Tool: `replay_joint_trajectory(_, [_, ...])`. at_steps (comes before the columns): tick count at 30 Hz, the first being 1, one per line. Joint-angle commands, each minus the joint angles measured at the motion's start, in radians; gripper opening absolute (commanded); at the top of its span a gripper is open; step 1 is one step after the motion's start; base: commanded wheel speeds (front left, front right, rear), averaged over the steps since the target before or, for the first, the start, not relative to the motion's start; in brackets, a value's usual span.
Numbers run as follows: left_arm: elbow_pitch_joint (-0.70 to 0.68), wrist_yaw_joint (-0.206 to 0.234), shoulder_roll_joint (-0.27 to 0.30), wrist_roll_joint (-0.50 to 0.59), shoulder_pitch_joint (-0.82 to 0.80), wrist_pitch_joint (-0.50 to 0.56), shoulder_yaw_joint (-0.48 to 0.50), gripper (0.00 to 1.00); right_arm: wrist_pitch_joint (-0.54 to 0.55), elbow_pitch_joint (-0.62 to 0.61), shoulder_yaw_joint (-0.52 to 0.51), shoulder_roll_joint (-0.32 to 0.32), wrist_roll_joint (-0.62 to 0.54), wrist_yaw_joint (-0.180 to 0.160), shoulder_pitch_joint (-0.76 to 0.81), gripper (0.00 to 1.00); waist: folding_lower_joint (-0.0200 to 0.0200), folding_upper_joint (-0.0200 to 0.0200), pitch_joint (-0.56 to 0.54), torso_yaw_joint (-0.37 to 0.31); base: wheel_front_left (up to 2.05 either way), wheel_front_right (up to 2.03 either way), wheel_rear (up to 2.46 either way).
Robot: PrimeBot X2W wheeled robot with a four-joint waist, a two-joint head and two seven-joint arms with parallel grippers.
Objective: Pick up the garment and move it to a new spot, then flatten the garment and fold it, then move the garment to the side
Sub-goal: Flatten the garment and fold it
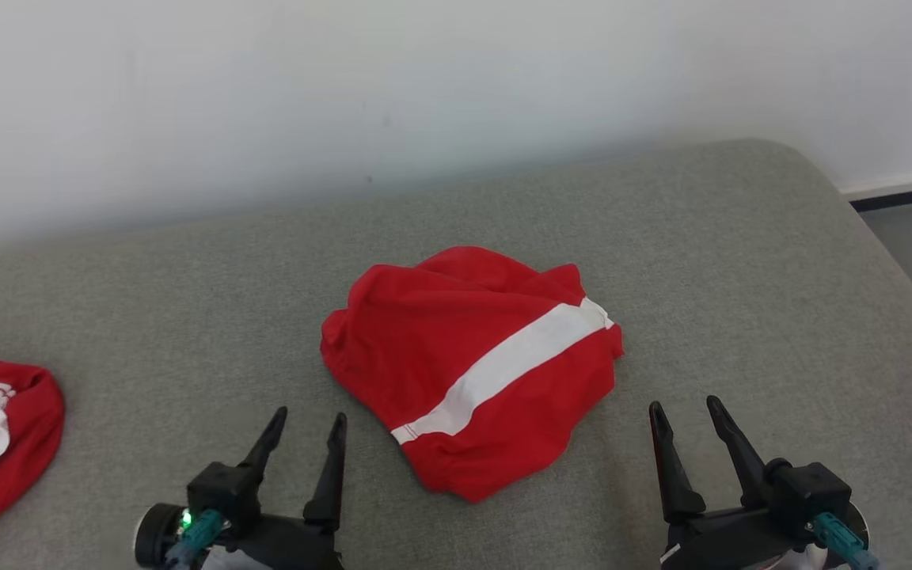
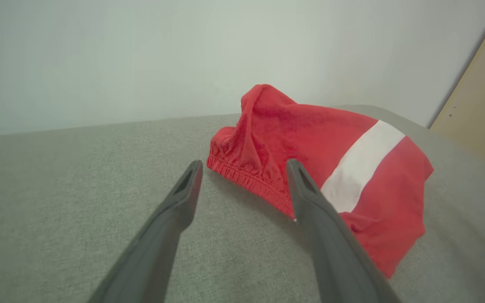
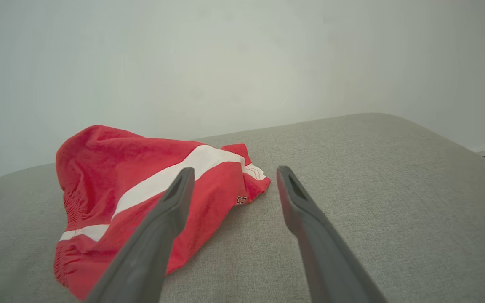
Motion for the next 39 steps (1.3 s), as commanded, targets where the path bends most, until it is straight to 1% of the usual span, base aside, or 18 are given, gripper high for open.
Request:
replay_joint_trajectory(1, [0.027, -0.001, -0.003, -0.023, -0.025, 0.014, -0.027, 1.00, -0.003, 0.000, 0.003, -0.002, 0.008, -0.002, -0.010, 1.00, -0.0001, -0.0001, 0.039, -0.046, 0.00, 0.00, 0.00])
replay_joint_trajectory(2, [0.027, -0.001, -0.003, -0.023, -0.025, 0.014, -0.027, 1.00, -0.003, 0.000, 0.003, -0.002, 0.008, -0.002, -0.010, 1.00, -0.0001, -0.0001, 0.039, -0.046, 0.00, 0.00, 0.00])
replay_joint_trajectory(6, [0.089, -0.001, 0.007, -0.064, -0.058, 0.044, -0.096, 1.00, -0.010, 0.002, 0.004, -0.002, 0.015, -0.002, -0.020, 1.00, -0.0001, -0.0001, 0.066, -0.076, 0.00, 0.00, 0.00])
replay_joint_trajectory(8, [0.112, -0.001, 0.007, -0.102, -0.069, 0.061, -0.129, 1.00, -0.012, 0.005, 0.003, -0.002, 0.020, -0.002, -0.025, 1.00, -0.0001, -0.0001, 0.078, -0.087, 0.00, 0.00, 0.00])
replay_joint_trajectory(12, [0.157, 0.000, 0.027, -0.148, -0.091, 0.092, -0.176, 1.00, -0.016, 0.011, 0.006, -0.002, 0.025, -0.002, -0.033, 1.00, -0.0001, -0.0001, 0.095, -0.101, 0.00, 0.00, 0.00])
replay_joint_trajectory(17, [0.185, 0.000, 0.034, -0.198, -0.124, 0.091, -0.219, 1.00, -0.019, 0.015, 0.012, -0.002, 0.035, -0.002, -0.043, 1.00, -0.0001, -0.0001, 0.110, -0.113, 0.00, 0.00, 0.00])
replay_joint_trajectory(22, [0.212, 0.000, 0.019, -0.262, -0.154, 0.094, -0.262, 1.00, -0.020, 0.020, 0.010, -0.002, 0.037, -0.002, -0.049, 1.00, -0.0001, -0.0001, 0.115, -0.116, 0.00, 0.00, 0.00])
replay_joint_trajectory(23, [0.223, 0.000, 0.022, -0.263, -0.161, 0.097, -0.271, 0.70, -0.020, 0.018, 0.010, -0.002, 0.037, -0.002, -0.050, 1.00, -0.0001, -0.0001, 0.115, -0.117, 0.00, 0.00, 0.00])
replay_joint_trajectory(24, [0.230, 0.000, 0.024, -0.265, -0.170, 0.088, -0.275, 0.29, -0.020, 0.016, 0.009, -0.002, 0.037, -0.002, -0.050, 1.00, -0.0001, -0.0001, 0.114, -0.117, 0.00, 0.00, 0.00])
replay_joint_trajectory(25, [0.237, 0.000, 0.023, -0.268, -0.175, 0.080, -0.281, 0.02, -0.020, 0.007, 0.008, -0.002, 0.035, -0.002, -0.052, 1.00, -0.0001, -0.0001, 0.113, -0.117, 0.00, 0.00, 0.00])
replay_joint_trajectory(26, [0.243, 0.000, 0.022, -0.271, -0.179, 0.071, -0.288, 0.00, -0.020, 0.002, 0.005, -0.002, 0.033, -0.002, -0.050, 1.00, -0.0001, -0.0001, 0.111, -0.115, 0.00, 0.00, 0.00])
replay_joint_trajectory(30, [0.257, 0.000, 0.025, -0.289, -0.185, 0.038, -0.302, 0.00, -0.018, 0.003, -0.005, -0.002, 0.028, -0.002, -0.030, 1.00, -0.0001, -0.0001, 0.098, -0.094, 0.00, 0.00, 0.00])
replay_joint_trajectory(34, [0.265, 0.000, 0.040, -0.284, -0.184, 0.009, -0.304, 0.00, -0.018, 0.004, -0.002, -0.002, 0.029, -0.002, -0.024, 1.00, -0.0001, -0.0001, 0.080, -0.066, 0.00, 0.00, 0.00])
replay_joint_trajectory(39, [0.215, 0.011, 0.066, -0.273, -0.172, -0.015, -0.277, 0.00, -0.018, 0.004, -0.010, -0.002, 0.025, -0.002, -0.010, 1.00, -0.0001, -0.0001, 0.057, -0.016, 0.00, 0.00, 0.00])
